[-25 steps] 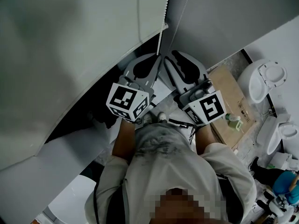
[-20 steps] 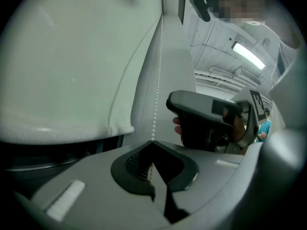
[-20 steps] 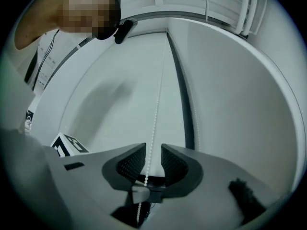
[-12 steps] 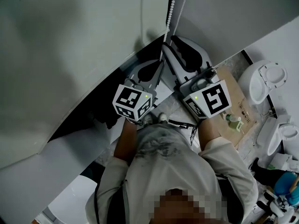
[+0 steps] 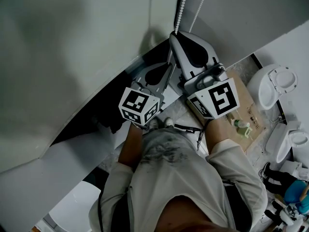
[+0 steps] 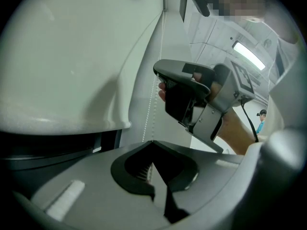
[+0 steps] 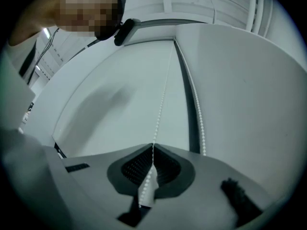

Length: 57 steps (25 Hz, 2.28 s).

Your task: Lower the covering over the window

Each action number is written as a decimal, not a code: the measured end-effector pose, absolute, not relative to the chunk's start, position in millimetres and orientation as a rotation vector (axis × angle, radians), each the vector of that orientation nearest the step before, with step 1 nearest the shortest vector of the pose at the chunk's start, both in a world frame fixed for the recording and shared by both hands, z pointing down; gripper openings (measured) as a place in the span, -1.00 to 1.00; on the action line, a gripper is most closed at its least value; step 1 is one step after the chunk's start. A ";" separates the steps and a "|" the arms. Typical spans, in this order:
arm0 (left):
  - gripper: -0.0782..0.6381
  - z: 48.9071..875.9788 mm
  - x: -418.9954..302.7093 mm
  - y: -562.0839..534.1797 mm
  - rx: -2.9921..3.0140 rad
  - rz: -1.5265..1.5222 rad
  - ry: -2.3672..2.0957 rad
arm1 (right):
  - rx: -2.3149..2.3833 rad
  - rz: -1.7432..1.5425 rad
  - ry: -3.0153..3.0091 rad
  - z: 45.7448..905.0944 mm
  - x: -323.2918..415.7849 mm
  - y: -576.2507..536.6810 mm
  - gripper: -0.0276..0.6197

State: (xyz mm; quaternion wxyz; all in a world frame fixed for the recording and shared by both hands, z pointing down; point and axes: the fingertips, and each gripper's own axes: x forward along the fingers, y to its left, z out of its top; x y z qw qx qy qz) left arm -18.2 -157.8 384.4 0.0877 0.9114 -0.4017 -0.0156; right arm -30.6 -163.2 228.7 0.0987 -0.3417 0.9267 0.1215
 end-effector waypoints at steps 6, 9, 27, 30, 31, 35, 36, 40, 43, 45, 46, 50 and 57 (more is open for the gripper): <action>-0.73 384.8 -18.5 -154.7 2.729 -0.049 -1.196 | -1.025 0.316 2.721 232.2 -27.5 -167.1 -0.86; -0.70 384.5 -15.5 -154.6 2.730 -0.045 -1.196 | -1.036 0.306 2.711 233.4 -22.3 -169.8 -0.86; -0.64 363.6 -24.9 -151.2 2.731 -0.127 -1.222 | -1.124 0.203 2.823 299.8 -17.2 -176.3 -0.86; -0.64 362.5 -26.3 -150.5 2.729 -0.132 -1.228 | -1.127 0.202 2.820 301.0 -16.1 -175.8 -0.86; -0.64 362.2 -26.2 -149.7 2.728 -0.133 -1.229 | -1.128 0.203 2.819 301.2 -15.5 -175.2 -0.86; -0.64 360.9 -23.8 -147.2 2.729 -0.137 -1.231 | -1.139 0.211 2.820 301.7 -12.2 -174.0 -0.86; -0.64 360.1 -23.4 -147.0 2.729 -0.139 -1.233 | -1.143 0.211 2.825 302.5 -12.0 -174.2 -0.86; -0.65 355.8 -24.5 -143.6 2.722 -0.157 -1.248 | -1.164 0.165 2.859 320.0 -12.1 -174.1 -0.86; -0.65 353.1 -28.8 -139.5 2.714 -0.172 -1.260 | -1.178 0.176 2.845 317.5 -12.1 -169.8 -0.86; -0.65 353.1 -30.2 -138.6 2.702 -0.182 -1.270 | -1.189 0.191 2.835 314.7 -10.8 -169.2 -0.86; -0.65 353.7 -30.1 -138.5 2.696 -0.186 -1.274 | -1.195 0.196 2.828 314.3 -9.0 -169.2 -0.86; -0.65 354.8 -30.0 -137.3 2.681 -0.196 -1.281 | -1.204 0.211 2.836 317.6 -6.5 -167.1 -0.86; -0.65 354.6 -28.8 -133.5 2.671 -0.202 -1.282 | -1.216 0.198 2.844 323.6 2.4 -163.7 -0.62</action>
